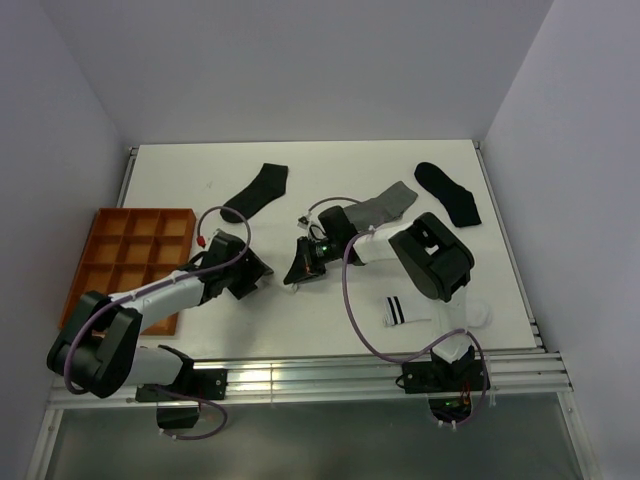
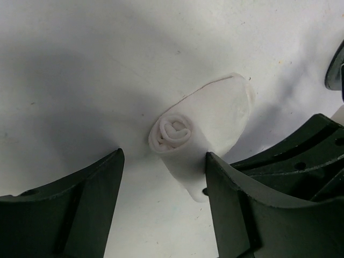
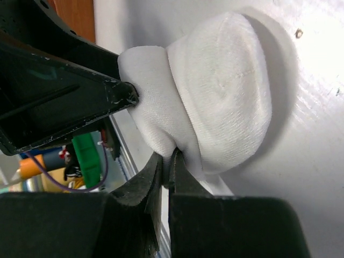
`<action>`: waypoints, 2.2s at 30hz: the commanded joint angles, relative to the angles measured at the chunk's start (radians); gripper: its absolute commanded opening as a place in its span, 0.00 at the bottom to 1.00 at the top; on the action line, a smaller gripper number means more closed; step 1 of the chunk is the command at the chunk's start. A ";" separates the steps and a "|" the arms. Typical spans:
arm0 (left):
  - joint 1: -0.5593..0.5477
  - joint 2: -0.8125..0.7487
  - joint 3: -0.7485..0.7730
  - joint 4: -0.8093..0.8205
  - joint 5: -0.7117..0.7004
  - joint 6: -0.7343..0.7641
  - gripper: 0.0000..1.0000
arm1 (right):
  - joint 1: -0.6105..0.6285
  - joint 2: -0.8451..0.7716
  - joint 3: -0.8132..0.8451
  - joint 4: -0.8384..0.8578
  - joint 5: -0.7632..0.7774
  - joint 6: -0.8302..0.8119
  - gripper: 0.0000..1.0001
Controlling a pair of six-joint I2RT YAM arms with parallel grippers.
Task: Roll the socks
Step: Roll the sock at the center of the board.
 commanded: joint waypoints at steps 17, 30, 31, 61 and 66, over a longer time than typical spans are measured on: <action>-0.052 -0.090 -0.118 0.041 -0.111 -0.101 0.68 | -0.009 0.062 -0.023 -0.038 0.060 0.175 0.00; -0.066 -0.053 -0.181 0.166 -0.092 -0.118 0.65 | -0.009 0.061 -0.058 0.006 0.076 0.230 0.00; -0.071 -0.039 -0.181 0.188 -0.088 -0.119 0.65 | -0.009 0.059 -0.058 0.000 0.077 0.227 0.00; -0.106 0.288 0.057 -0.093 -0.087 0.017 0.49 | 0.089 -0.232 -0.077 -0.126 0.540 -0.109 0.50; -0.117 0.308 0.130 -0.183 -0.107 0.057 0.47 | 0.184 -0.382 -0.123 -0.100 0.808 -0.238 0.50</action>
